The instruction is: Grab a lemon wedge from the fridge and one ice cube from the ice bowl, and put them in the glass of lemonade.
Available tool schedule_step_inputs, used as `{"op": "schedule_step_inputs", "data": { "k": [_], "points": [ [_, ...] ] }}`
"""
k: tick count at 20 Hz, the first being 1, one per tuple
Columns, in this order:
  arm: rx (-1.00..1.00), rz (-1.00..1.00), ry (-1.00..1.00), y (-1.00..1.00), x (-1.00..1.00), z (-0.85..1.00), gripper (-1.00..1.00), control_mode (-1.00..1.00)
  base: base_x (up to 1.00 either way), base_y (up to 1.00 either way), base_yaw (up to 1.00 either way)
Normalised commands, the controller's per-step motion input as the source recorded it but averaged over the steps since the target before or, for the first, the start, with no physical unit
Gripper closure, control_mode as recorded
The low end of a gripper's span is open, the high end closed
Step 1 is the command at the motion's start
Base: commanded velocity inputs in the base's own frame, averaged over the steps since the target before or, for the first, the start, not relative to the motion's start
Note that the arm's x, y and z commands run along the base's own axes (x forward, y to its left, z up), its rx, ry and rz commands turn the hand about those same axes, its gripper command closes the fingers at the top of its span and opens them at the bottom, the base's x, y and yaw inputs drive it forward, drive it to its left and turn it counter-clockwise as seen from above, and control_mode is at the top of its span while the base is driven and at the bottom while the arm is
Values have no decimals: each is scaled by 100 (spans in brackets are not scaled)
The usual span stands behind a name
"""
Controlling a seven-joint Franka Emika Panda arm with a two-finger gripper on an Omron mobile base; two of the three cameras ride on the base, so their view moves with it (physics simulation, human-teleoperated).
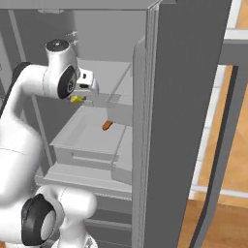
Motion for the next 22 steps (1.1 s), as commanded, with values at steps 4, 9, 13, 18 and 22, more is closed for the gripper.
{"op": "schedule_step_inputs", "data": {
  "k": [4,9,13,18,22],
  "points": [
    [0,-32,6,-20,-100,-29,100,-100,0,0,0],
    [6,-18,1,-29,-100,-1,100,-100,0,0,0],
    [4,-9,0,-13,-100,-5,100,-100,0,0,0],
    [1,-1,0,0,-96,-53,100,-100,0,0,0],
    [0,0,0,0,-36,-3,100,-100,0,0,0]
  ]
}}
